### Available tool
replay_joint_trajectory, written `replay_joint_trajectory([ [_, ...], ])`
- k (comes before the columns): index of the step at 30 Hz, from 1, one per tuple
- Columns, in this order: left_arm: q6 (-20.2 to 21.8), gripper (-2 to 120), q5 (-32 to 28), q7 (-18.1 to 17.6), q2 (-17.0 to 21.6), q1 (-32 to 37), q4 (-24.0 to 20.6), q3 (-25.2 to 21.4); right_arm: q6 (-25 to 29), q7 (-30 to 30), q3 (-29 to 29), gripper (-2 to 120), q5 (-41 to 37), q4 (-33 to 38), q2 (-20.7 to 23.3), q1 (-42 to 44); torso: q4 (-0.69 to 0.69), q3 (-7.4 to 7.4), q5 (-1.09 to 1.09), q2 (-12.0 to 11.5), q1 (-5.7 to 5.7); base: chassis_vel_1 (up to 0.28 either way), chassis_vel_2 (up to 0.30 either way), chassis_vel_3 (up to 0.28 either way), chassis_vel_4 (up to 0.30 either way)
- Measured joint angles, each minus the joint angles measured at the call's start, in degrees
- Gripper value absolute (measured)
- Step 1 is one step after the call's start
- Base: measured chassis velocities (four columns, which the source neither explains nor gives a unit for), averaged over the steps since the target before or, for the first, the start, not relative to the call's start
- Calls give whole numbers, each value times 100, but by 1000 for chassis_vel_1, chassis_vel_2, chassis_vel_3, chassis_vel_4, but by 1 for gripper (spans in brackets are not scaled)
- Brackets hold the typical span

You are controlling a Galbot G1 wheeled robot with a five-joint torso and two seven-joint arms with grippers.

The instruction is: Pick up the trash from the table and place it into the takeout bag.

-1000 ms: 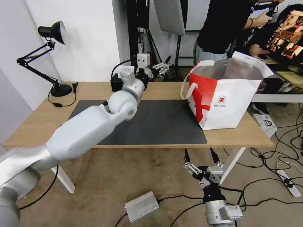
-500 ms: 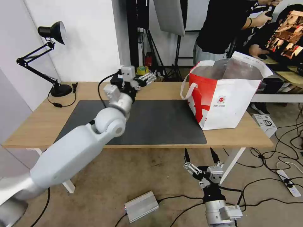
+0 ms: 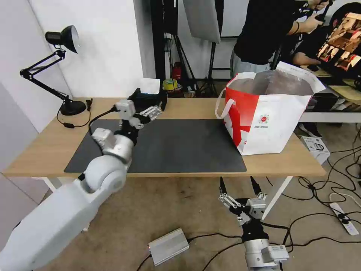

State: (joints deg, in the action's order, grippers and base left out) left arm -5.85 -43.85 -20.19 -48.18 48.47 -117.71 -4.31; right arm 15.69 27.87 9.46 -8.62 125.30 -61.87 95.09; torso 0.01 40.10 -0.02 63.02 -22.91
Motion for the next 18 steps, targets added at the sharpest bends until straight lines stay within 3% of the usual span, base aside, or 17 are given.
replay_joint_trajectory([
  [10, -120, 100, 556, 26, -123, 1032, -408, -472, 0, 0, 0, 100, 0, 0, 0, 0, -1, 0, 2, 0, 0, 0, 0, 0, 0],
  [14, -150, 100, 974, 25, -393, 1583, -632, -745, 0, 0, -1, 100, 0, 0, 0, -1, -2, 0, 3, 0, -1, 0, 0, 0, 0],
  [18, -281, 100, 1811, 50, -872, 2578, -891, -1211, 0, 0, 0, 100, 0, 0, 0, -1, 0, 0, 3, 0, 0, 0, 0, 0, 0],
])
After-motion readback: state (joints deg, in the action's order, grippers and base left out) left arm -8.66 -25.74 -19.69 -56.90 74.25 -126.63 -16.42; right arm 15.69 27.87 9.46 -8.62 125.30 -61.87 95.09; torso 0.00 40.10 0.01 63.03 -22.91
